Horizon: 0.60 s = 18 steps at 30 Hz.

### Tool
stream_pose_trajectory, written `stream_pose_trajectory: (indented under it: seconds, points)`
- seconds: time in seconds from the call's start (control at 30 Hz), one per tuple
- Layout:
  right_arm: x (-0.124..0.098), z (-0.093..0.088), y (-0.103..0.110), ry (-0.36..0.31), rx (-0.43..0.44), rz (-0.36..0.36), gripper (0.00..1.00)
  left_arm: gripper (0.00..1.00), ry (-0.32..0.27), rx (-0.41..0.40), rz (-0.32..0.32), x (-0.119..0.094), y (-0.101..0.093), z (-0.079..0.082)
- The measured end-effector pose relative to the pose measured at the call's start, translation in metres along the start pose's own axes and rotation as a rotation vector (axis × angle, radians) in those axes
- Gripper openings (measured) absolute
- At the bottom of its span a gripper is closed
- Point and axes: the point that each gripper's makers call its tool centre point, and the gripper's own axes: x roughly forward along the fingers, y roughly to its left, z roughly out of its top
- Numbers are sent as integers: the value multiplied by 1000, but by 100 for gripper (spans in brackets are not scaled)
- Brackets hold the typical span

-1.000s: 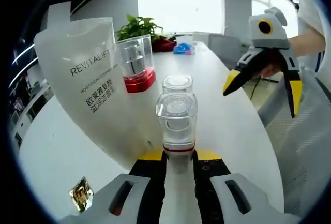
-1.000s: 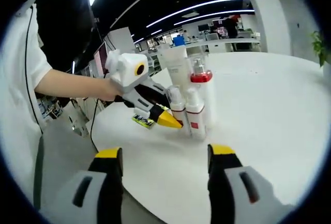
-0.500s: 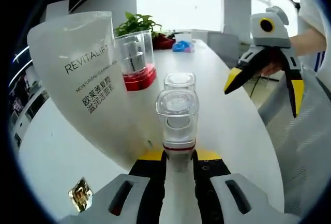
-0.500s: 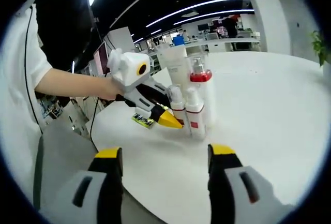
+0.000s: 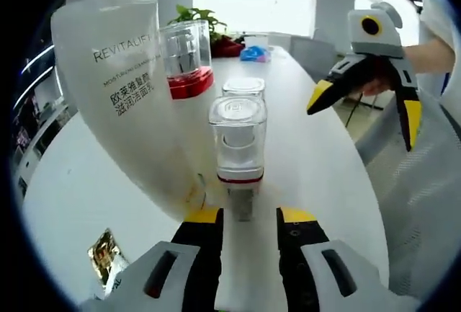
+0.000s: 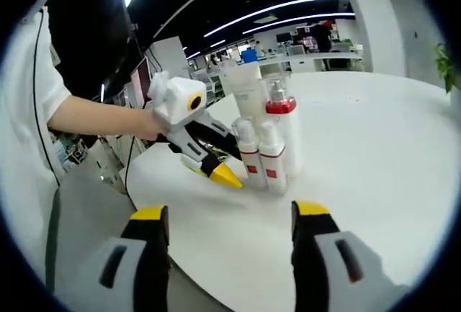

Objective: Arrange the skincare products in the storage area until every visible bottle or jar stands upright without overlapping.

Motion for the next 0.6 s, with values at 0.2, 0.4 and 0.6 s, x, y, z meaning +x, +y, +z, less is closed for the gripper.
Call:
stream_pose_trajectory:
  seconds: [0.2,0.4,0.6]
  points:
    - [0,0,2,10,-17,0,71,34,-1,-26,11,-8,-5,-5]
    - [-1,1,3,11,-29,-6,71,38,0,-70,37,-19,-9,-13]
    - [-3,3,5,11,-40,-10,72,40,1,-118,80,-31,-12,-22]
